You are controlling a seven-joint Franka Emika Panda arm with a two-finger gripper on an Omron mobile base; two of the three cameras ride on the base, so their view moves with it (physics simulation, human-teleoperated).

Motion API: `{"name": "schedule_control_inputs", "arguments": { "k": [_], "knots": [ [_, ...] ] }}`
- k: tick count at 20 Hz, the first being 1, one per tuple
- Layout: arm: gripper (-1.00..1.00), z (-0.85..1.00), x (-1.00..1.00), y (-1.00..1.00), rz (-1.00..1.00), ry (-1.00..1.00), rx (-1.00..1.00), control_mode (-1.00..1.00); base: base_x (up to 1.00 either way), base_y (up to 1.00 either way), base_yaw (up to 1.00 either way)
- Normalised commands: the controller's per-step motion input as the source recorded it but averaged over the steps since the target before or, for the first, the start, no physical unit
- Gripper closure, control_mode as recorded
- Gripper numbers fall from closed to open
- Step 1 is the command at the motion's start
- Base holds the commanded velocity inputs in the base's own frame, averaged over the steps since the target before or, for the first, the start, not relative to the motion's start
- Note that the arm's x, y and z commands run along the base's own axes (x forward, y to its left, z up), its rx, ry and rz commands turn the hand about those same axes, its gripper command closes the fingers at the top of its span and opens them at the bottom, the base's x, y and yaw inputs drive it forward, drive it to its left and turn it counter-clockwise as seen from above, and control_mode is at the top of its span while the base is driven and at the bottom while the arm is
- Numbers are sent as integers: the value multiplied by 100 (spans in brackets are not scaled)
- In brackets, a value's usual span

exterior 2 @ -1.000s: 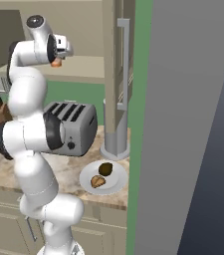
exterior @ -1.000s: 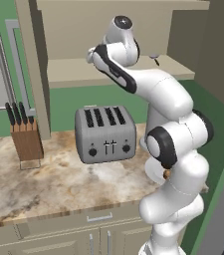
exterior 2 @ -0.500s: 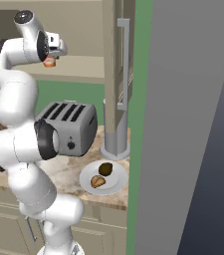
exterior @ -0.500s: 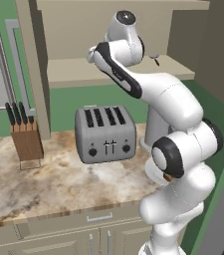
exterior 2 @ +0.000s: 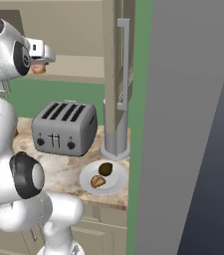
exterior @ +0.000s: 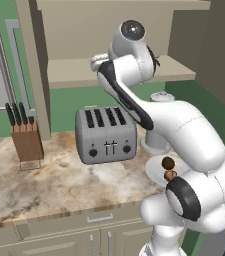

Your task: Pick the avocado and bread from the counter and place them on the plate. Then pick the jam from the cabinet and place it next to the plate. Lastly close the cabinet door.

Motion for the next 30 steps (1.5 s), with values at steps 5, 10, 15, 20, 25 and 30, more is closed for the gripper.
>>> {"name": "schedule_control_inputs", "arguments": {
  "k": [5, 10, 15, 20, 25, 30],
  "knots": [
    [100, 0, -99, -4, -19, -6, 0, -100, 0, 0, 0],
    [100, 0, -90, -4, -26, 0, 0, -100, 0, 0, 0],
    [100, -1, -70, -12, -32, 0, 0, -100, 0, 0, 0],
    [100, -7, -42, -11, -33, 0, 0, -100, 0, 0, 0],
    [100, -16, -20, -12, -33, 0, 0, -100, 0, 0, 0],
    [100, -20, -13, -16, -30, 0, 0, -100, 0, 0, 0]
  ]
}}
